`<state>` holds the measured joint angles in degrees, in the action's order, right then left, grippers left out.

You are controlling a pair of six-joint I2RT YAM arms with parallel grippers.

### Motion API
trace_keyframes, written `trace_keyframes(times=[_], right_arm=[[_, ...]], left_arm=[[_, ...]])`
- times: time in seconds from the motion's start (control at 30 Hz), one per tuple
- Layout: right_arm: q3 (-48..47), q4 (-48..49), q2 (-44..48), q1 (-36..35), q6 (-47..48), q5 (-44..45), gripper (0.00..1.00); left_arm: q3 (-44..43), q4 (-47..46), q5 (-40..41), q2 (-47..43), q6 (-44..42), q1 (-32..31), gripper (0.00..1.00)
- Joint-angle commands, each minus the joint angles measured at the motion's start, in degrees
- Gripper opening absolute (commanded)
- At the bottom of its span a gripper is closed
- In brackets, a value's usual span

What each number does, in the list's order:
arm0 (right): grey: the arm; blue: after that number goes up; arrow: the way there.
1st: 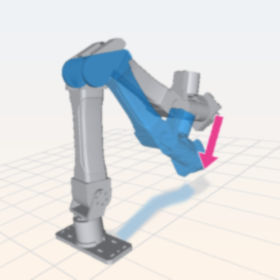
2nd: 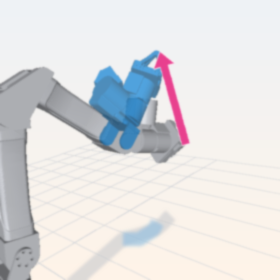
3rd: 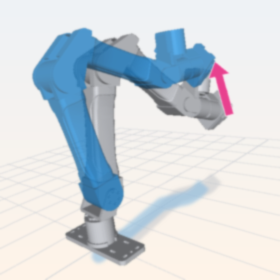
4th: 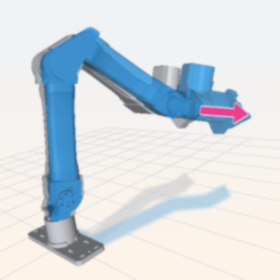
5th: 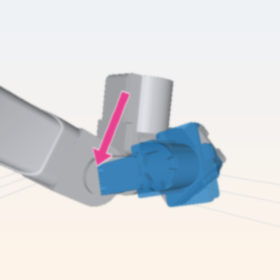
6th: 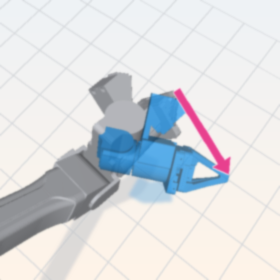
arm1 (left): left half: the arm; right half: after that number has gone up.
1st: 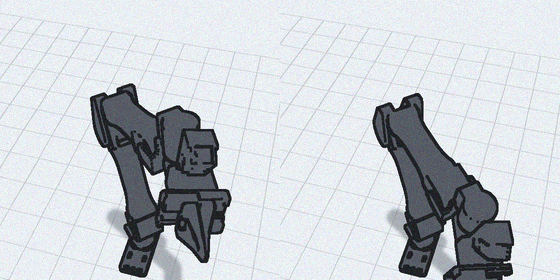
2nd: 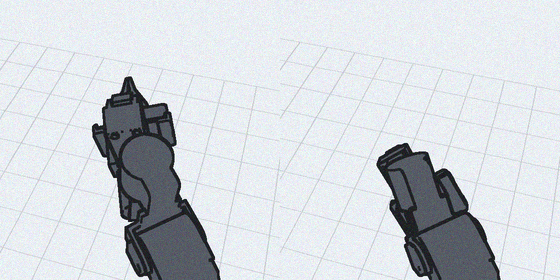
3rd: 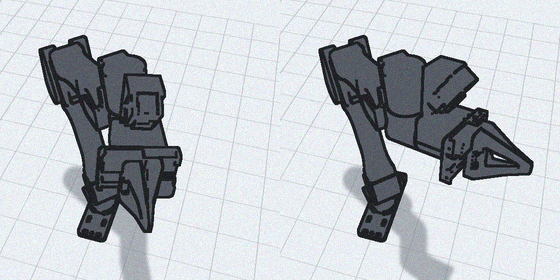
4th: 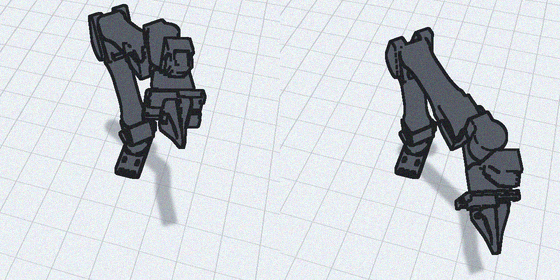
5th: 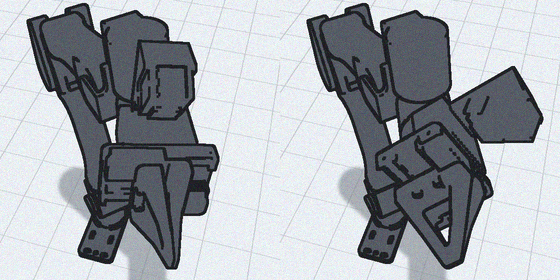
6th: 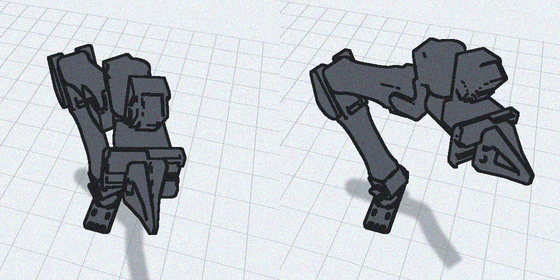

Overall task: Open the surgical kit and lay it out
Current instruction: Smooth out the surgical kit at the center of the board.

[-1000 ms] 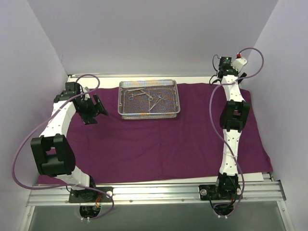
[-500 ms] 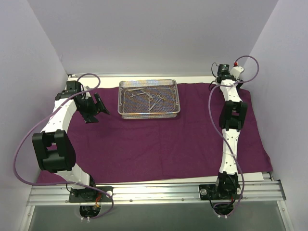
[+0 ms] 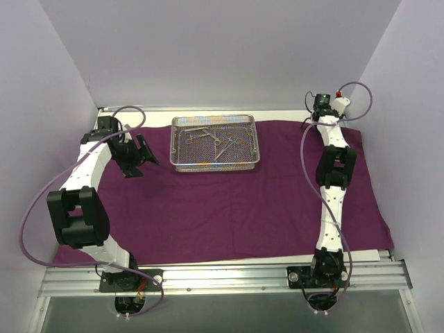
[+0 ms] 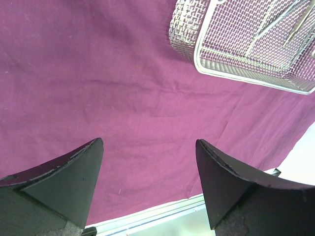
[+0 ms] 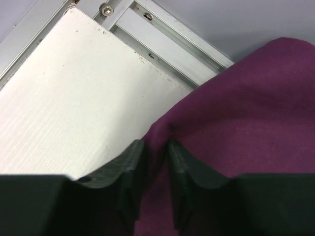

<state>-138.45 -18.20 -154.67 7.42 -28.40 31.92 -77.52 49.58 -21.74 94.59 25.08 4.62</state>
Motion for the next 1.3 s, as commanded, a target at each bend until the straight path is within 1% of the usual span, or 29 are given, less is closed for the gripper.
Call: trace_keyframes(times=[0.0, 0.03, 0.1, 0.23, 0.3, 0.37, 0.4, 0.43, 0.5, 0.57, 0.6, 0.63, 0.7, 0.73, 0.77, 0.8, 0.83, 0.87, 0.9, 0.93, 1.0, 1.03, 1.2, 1.27], right_arm=[[-1.7, -1.2, 4.3, 0.3, -0.9, -0.1, 0.23], [-1.6, -1.6, 5.5, 0.1, -1.0, -0.6, 0.16], [-1.2, -2.8, 6.9, -0.1, -1.3, -0.8, 0.07], [2.4, -5.8, 12.3, -1.5, -2.3, -2.7, 0.0], [6.9, -8.4, 14.6, -2.1, -3.9, -3.6, 0.0], [11.9, -8.4, 19.4, -3.5, -5.5, -4.5, 0.0], [16.8, -9.0, 21.1, -4.0, -6.3, -4.3, 0.0], [19.6, -8.8, 24.8, -4.6, -7.3, -4.5, 0.0], [26.8, -9.0, 28.2, -6.4, -8.3, -5.5, 0.0], [31.2, -9.9, 32.8, -7.1, -10.5, -5.7, 0.0], [35.8, -11.1, 34.4, -8.9, -11.5, -8.3, 0.0], [38.2, -11.9, 37.3, -9.4, -12.8, -9.2, 0.0], [43.4, -13.3, 40.1, -11.1, -15.4, -12.3, 0.01], [48.3, -13.8, 42.9, -11.7, -16.2, -14.1, 0.04], [50.7, -14.0, 44.3, -12.2, -16.6, -15.5, 0.07], [52.9, -13.7, 45.7, -12.6, -16.9, -17.0, 0.16], [55.9, -13.8, 48.0, -13.3, -16.7, -19.0, 0.21], [56.8, -13.8, 49.0, -13.3, -16.3, -19.5, 0.24], [57.2, -13.3, 50.1, -13.3, -15.7, -19.9, 0.42], [57.2, -12.9, 51.7, -13.1, -13.4, -20.3, 0.5], [54.8, -13.1, 52.3, -12.5, -11.0, -17.7, 0.67], [53.6, -13.2, 51.8, -10.9, -9.1, -16.9, 0.68], [43.7, -13.0, 46.2, -6.0, -4.8, -15.5, 0.68], [41.1, -11.7, 43.1, -5.9, -1.8, -14.8, 0.68]], left_arm=[[-3.5, -0.2, -1.2, -1.2, 0.1, -0.4, 0.84], [-3.9, 0.1, -1.2, -1.3, 0.1, -0.5, 0.84], [-4.1, 0.4, -1.1, -1.6, 0.0, -0.6, 0.84], [-4.9, 1.4, -0.8, -2.2, -0.6, -0.6, 0.84], [-5.6, 1.8, -0.7, -2.5, -0.7, -0.6, 0.84], [-6.2, 2.4, -0.9, -2.7, -0.8, -0.6, 0.84], [-6.4, 2.5, -1.1, -2.8, -0.9, -0.6, 0.84], [-6.6, 3.0, -1.1, -2.9, -0.9, -0.6, 0.84], [-7.2, 3.3, -1.3, -3.4, -1.2, -0.6, 0.84], [-7.6, 4.0, -1.3, -3.8, -1.8, -0.7, 0.84], [-7.7, 4.3, -1.2, -4.2, -1.9, -0.6, 0.84], [-7.7, 4.5, -1.1, -4.3, -2.1, -0.6, 0.84], [-7.3, 4.6, -1.1, -4.8, -2.5, -0.6, 0.85], [-6.7, 4.6, -1.0, -4.9, -2.6, -0.6, 0.85], [-6.2, 4.4, -1.1, -5.0, -2.7, -0.6, 0.85], [-5.9, 4.3, -1.3, -5.2, -2.7, -0.6, 0.85], [-5.4, 4.1, -1.5, -5.2, -2.7, -0.6, 0.85], [-5.3, 4.0, -1.5, -5.3, -2.8, -0.6, 0.84], [-5.2, 3.9, -1.6, -5.2, -2.8, -0.6, 0.85], [-5.0, 3.7, -1.6, -5.1, -2.8, -0.6, 0.84], [-5.0, 3.4, -2.0, -4.7, -2.7, -0.7, 0.85], [-5.2, 3.4, -2.1, -4.4, -2.6, -0.6, 0.84], [-6.4, 3.7, -2.8, -3.4, -2.8, -0.6, 0.85], [-6.8, 3.9, -2.5, -3.3, -3.1, -0.6, 0.85]])
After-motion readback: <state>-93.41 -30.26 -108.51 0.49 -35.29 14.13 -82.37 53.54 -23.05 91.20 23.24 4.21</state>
